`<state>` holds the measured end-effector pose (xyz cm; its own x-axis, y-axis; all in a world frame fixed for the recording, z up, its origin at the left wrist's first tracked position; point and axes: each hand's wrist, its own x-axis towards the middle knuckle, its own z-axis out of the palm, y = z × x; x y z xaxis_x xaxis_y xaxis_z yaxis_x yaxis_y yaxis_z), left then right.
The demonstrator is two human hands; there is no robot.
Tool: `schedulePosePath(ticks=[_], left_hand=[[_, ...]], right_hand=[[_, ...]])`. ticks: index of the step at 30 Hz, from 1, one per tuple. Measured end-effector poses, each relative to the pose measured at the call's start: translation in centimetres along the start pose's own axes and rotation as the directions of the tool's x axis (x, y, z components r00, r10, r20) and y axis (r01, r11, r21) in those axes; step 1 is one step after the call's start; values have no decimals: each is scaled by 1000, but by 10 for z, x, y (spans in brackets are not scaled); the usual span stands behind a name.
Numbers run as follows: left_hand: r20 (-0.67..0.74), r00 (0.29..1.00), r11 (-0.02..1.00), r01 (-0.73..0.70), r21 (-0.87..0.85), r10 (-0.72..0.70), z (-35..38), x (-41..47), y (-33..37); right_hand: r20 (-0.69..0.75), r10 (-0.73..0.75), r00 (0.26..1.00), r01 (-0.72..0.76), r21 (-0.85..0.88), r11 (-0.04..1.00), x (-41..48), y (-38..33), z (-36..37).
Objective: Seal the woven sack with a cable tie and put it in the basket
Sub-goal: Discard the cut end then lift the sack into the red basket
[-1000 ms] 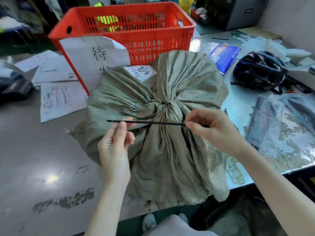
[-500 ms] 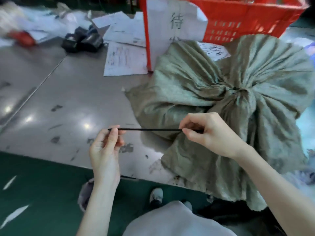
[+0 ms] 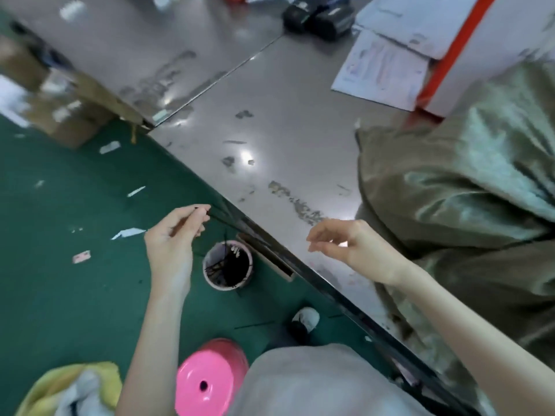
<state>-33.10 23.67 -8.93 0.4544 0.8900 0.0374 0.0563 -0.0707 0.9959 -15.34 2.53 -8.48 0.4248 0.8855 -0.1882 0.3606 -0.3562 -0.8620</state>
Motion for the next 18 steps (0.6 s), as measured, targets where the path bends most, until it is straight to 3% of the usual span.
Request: schedulePosePath(ticks=[5,10,13,16,18], left_hand=[[120,993,947,-32,318,-7,-33,7,-11],[290,957,640,-240,730,27,-54,25,-64],[274,957,529,-187,828,-92,-58,37,-100],[196,959,571,-46,820,-203,-57,48,-128],[155,965,545,-16,838,-210,-55,56,-142]], right_hand=[[-80,51,995,-46,65,997,33,1,8],[-157,113,981,-105,56,993,51,12,12],[-193,122,974,-112,63,992,57,20,15],[-213,145,966,-133,69,989,58,25,15],[-224,158,962,-144,80,986,58,28,16]])
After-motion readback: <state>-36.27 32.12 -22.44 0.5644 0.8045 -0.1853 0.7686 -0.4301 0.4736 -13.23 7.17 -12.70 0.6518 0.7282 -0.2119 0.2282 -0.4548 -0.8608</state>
